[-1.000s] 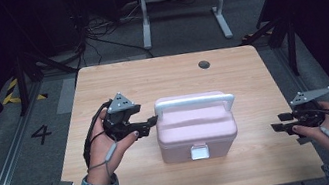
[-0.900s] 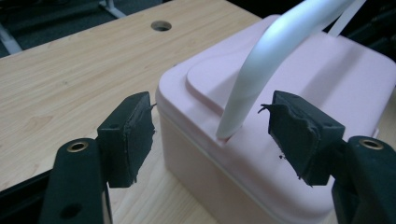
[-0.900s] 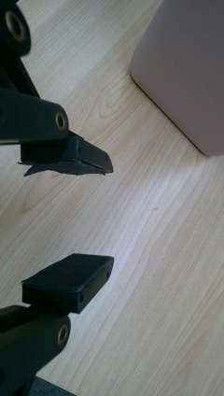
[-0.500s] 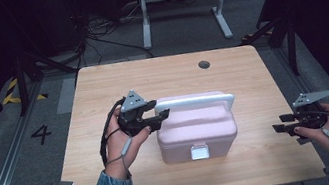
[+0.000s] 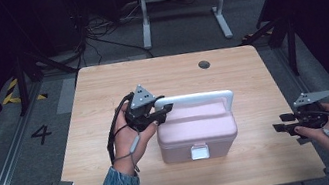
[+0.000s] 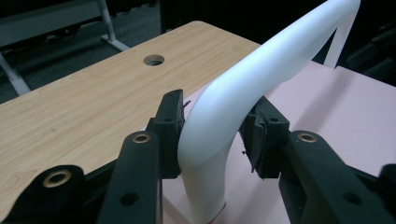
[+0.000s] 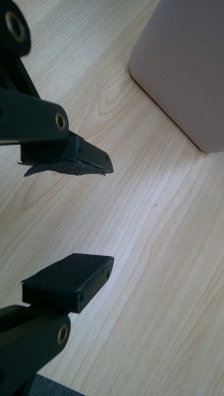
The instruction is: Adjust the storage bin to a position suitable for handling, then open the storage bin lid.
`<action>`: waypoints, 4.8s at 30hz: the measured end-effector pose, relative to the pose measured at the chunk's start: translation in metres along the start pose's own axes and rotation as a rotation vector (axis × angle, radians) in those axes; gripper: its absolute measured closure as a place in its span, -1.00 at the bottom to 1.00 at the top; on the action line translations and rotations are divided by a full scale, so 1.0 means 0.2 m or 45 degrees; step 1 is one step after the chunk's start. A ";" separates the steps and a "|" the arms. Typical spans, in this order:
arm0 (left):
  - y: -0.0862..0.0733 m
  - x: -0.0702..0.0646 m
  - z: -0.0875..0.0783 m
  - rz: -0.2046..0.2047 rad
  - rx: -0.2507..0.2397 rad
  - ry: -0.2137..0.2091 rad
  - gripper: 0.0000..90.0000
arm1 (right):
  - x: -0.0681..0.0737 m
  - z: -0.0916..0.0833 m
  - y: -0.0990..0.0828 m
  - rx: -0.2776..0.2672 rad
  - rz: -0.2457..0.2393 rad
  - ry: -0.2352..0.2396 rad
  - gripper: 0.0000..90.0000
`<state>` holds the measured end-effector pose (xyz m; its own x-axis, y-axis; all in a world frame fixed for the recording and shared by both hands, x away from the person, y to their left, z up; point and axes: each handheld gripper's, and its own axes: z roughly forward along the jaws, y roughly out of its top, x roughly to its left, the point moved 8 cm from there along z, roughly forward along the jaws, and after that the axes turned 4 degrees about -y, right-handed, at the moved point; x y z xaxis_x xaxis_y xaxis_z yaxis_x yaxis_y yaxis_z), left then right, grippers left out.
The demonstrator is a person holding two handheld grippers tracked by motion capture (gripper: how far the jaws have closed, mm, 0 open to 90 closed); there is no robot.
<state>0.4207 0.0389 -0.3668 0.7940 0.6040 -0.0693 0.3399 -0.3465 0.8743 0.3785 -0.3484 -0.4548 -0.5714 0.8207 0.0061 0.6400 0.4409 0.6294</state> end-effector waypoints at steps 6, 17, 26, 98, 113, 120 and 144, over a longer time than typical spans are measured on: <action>0.05 0.01 -0.03 0.001 0.010 -0.047 0.41 | 0.00 -0.01 0.00 -0.003 0.018 -0.001 0.09; 0.14 0.06 -0.04 -0.013 0.035 -0.051 0.41 | 0.00 -0.02 0.02 -0.036 0.018 0.011 0.11; 0.19 0.11 -0.02 -0.069 0.047 -0.084 0.41 | 0.00 -0.03 0.02 -0.034 0.017 0.026 0.13; 0.30 0.34 0.13 -0.220 0.039 -0.097 0.45 | 0.53 -0.17 0.70 -0.891 -0.152 0.222 1.00; 0.31 0.36 0.05 -0.189 -0.010 -0.050 -0.15 | 0.52 -0.17 0.70 -0.891 -0.135 0.224 1.00; 0.30 0.33 -0.07 -0.146 -0.052 -0.047 -0.20 | 0.52 -0.17 0.70 -0.897 -0.126 0.224 1.00; -0.02 0.08 -0.39 0.004 -0.065 0.005 -0.32 | 0.52 -0.18 0.70 -0.905 -0.106 0.239 1.00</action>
<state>0.3931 0.1059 -0.3334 0.7930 0.6059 -0.0645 0.3110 -0.3114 0.8980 0.3907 -0.2144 -0.3375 -0.7228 0.6905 0.0294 0.1401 0.1048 0.9846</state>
